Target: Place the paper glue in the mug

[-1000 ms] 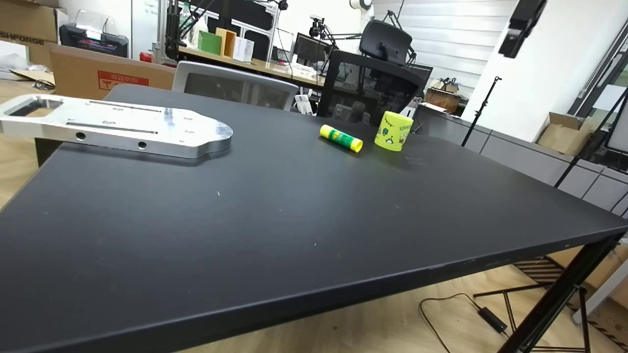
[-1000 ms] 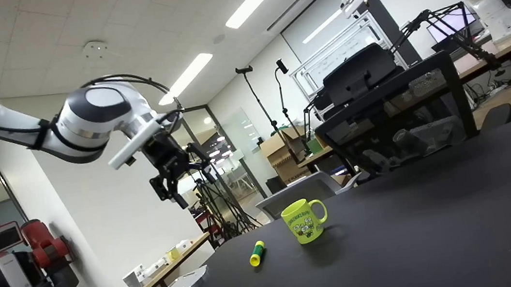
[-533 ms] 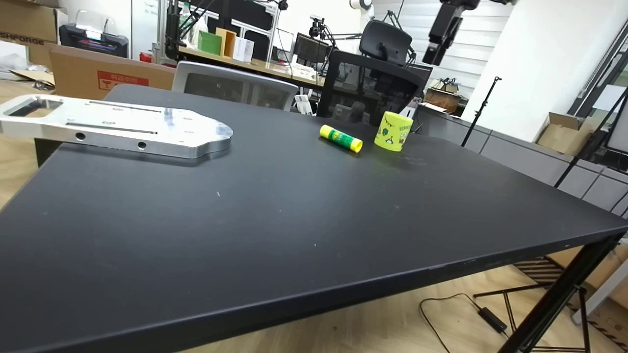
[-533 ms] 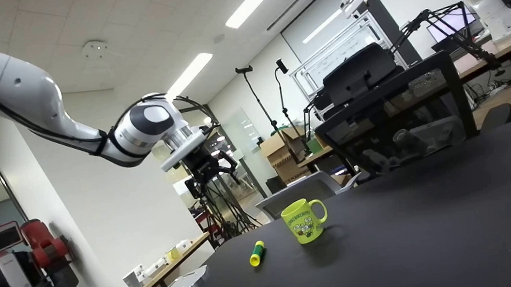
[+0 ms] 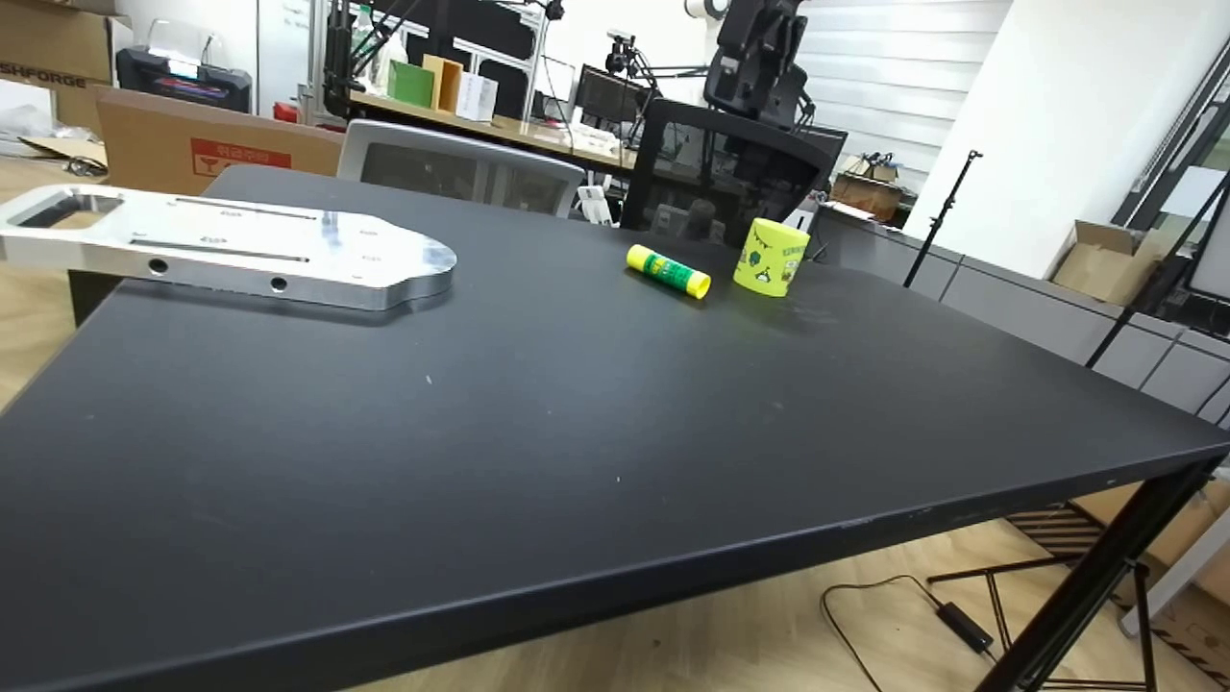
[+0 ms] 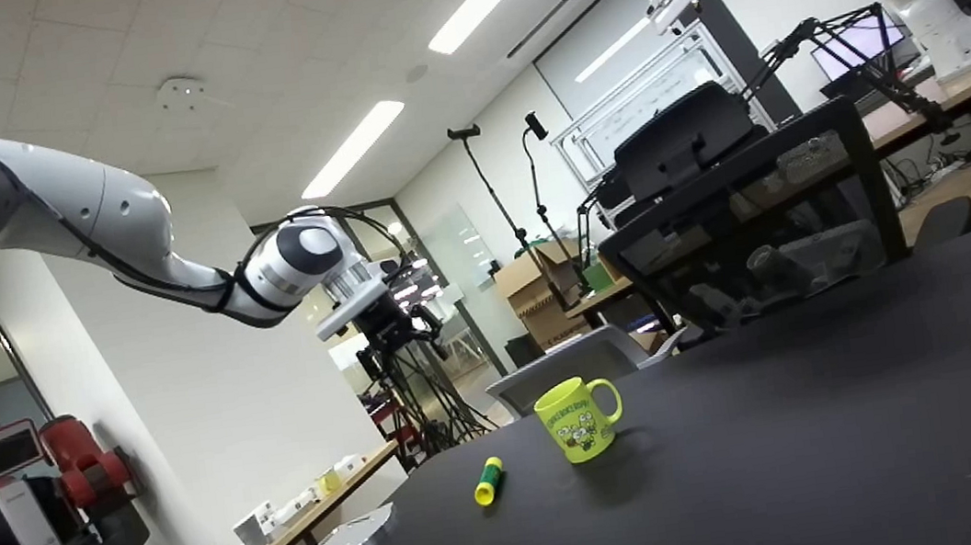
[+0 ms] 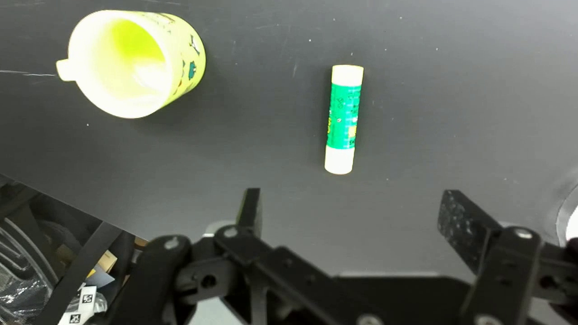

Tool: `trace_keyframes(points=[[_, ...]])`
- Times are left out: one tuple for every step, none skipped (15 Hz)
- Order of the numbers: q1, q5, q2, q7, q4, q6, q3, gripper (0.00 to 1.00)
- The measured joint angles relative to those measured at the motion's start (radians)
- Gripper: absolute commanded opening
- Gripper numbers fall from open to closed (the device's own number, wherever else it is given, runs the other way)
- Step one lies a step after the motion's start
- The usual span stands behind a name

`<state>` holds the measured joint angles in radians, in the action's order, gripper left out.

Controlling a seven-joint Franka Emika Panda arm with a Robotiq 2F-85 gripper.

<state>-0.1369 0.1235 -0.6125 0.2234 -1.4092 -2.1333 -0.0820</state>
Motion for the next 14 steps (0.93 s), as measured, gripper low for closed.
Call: trace_keyframes(points=[[-0.009, 0.002, -0.018, -0.016, 0.024, 0.010, 0.002, 1.00], [-0.013, 0.002, -0.029, -0.024, 0.037, 0.013, 0.003, 1.00], [-0.013, 0.003, -0.035, -0.026, 0.045, 0.014, 0.004, 1.00], [-0.012, 0.003, -0.038, -0.027, 0.049, 0.016, 0.007, 1.00], [-0.012, 0.003, -0.038, -0.027, 0.051, 0.017, 0.010, 1.00], [-0.012, 0.003, -0.038, -0.027, 0.052, 0.018, 0.011, 1.00], [-0.012, 0.003, -0.038, -0.025, 0.052, 0.018, 0.011, 1.00], [-0.012, 0.007, -0.039, -0.024, 0.052, 0.011, 0.012, 1.00], [-0.012, 0.014, -0.044, -0.024, 0.054, 0.000, 0.013, 1.00], [-0.011, 0.017, -0.053, -0.024, 0.061, -0.011, 0.015, 1.00], [-0.009, 0.017, -0.067, -0.021, 0.073, -0.017, 0.017, 1.00], [-0.006, 0.017, -0.085, -0.019, 0.090, -0.018, 0.017, 1.00], [-0.003, 0.016, -0.105, -0.019, 0.107, -0.018, 0.017, 1.00], [0.000, 0.015, -0.127, -0.018, 0.121, -0.018, 0.017, 1.00]])
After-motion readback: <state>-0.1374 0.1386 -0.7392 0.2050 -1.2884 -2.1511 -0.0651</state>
